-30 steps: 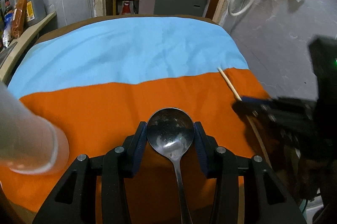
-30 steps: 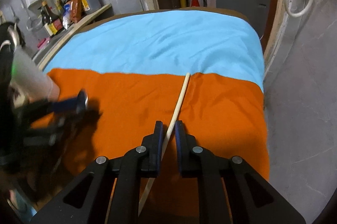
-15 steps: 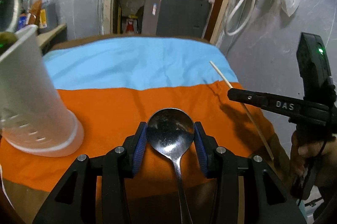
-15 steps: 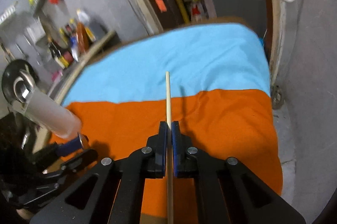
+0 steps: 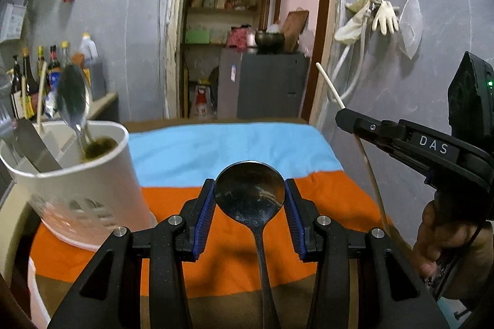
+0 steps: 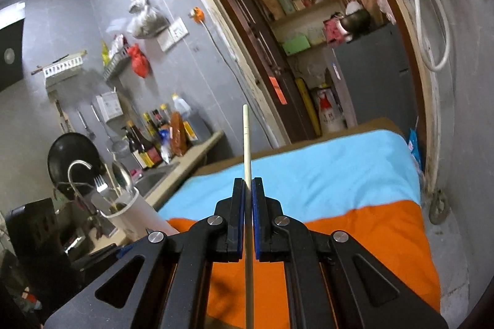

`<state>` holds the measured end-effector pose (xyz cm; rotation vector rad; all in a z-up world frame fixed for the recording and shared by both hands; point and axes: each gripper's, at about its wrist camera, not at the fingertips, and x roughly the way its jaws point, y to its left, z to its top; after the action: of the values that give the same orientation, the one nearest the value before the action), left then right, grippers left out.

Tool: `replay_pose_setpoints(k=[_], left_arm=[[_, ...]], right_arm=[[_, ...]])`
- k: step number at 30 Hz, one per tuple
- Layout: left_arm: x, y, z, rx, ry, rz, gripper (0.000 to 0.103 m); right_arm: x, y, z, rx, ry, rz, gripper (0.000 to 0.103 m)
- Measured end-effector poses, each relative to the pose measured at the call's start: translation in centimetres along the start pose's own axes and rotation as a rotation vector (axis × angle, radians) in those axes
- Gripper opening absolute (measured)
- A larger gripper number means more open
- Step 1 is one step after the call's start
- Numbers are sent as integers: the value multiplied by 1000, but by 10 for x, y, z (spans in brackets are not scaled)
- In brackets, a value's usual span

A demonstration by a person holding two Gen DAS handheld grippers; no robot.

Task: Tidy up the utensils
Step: 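Lift the spoon and chopstick and carry both over the white basket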

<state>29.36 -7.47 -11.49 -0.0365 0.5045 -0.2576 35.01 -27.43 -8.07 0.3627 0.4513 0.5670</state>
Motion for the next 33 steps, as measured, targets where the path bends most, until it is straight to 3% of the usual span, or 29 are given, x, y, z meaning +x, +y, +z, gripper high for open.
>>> replay_pose_setpoints(k=[11, 20, 27, 33], left_arm=[[-44, 18, 33, -22, -90, 37, 38], [-84, 44, 71, -31, -120, 65, 38], [-121, 75, 94, -66, -164, 94, 38], [-148, 126, 114, -152, -189, 95, 38]], right_arm=[[-1, 32, 26, -40, -129, 68, 3], [7, 88, 41, -176, -227, 99, 3], [19, 131, 53, -192, -271, 195, 3], [41, 153, 60, -145, -291, 290, 3]])
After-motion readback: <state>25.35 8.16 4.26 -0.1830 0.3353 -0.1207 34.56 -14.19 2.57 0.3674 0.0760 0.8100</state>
